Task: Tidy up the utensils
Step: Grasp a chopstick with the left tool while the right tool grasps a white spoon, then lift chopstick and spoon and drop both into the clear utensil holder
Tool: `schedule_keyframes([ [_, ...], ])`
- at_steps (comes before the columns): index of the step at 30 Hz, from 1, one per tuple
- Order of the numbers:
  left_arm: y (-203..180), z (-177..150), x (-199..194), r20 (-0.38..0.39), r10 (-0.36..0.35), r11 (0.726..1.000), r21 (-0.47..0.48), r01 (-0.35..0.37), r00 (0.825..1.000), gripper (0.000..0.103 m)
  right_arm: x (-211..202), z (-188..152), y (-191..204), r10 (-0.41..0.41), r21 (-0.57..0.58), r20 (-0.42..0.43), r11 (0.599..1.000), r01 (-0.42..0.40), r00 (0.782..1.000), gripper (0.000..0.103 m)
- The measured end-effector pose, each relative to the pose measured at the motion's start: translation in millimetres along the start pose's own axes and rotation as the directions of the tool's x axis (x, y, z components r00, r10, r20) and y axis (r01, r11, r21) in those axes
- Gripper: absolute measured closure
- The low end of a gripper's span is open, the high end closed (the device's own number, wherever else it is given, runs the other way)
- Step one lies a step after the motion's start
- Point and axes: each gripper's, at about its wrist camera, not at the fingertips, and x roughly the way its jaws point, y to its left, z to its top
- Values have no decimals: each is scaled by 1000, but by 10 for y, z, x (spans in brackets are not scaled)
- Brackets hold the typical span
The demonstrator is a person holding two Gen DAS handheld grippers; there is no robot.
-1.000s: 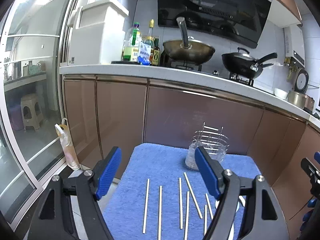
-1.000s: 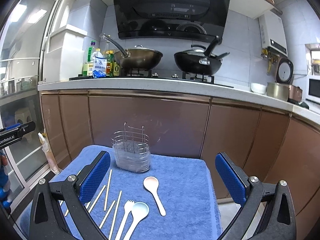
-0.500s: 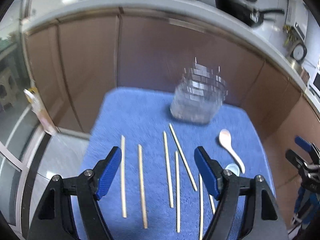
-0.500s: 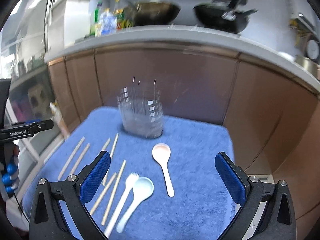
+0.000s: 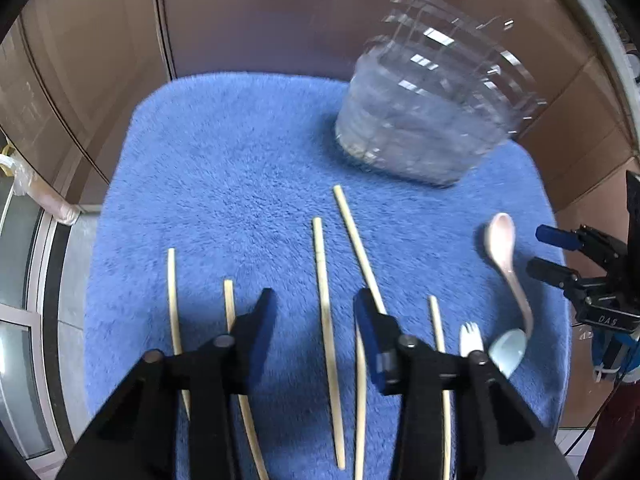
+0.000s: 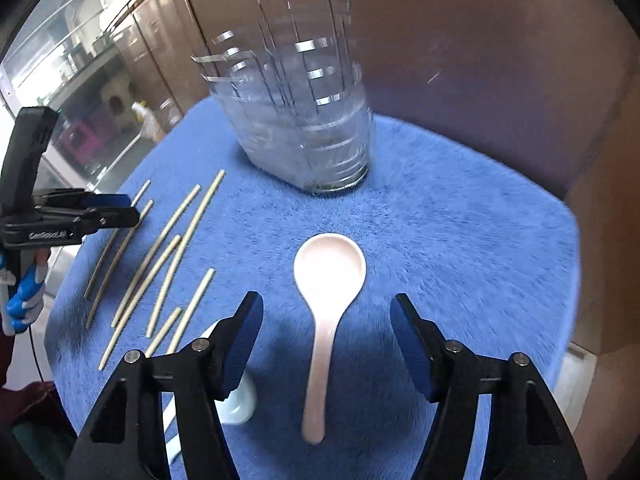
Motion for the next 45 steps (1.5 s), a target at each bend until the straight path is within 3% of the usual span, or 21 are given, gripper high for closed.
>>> schedule_keyframes([
  [11,-96,209,462,-124,39,999,21,-37,991,82,480,323,-167,76,-90,-109,992,-86,991,57],
  [15,-131,237,502,-127,63,998,29,-60,990,89,599,395,-160,88,-127,-150,986,-108,985,64],
  [18,-99,269,508,-127,65,998,18,-63,990,94,625,434,-127,98,-149,-162,981,-122,982,79],
  [20,-70,272,518,-118,61,998,-1,-62,991,97,635,444,-56,96,-177,-168,976,-126,981,88],
  [25,110,164,438,-75,20,998,-50,-24,997,98,637,425,146,53,-230,-146,969,-86,988,93],
  [33,255,-223,-109,122,11,999,-37,-6,992,98,269,212,371,-65,-250,16,966,67,998,93],
  [38,176,-287,-593,265,-3,1000,-24,10,964,98,-154,83,440,-157,-188,154,965,185,976,95],
  [40,109,-228,-861,338,-18,1000,-13,24,941,98,-416,76,476,-186,-163,229,960,226,956,95],
  [44,-153,-23,-1346,482,-47,999,6,50,875,98,-900,212,525,-244,-114,374,945,305,895,95],
  [45,-176,40,-1501,526,-60,998,7,66,848,98,-1017,263,589,-255,-101,421,941,324,871,95],
])
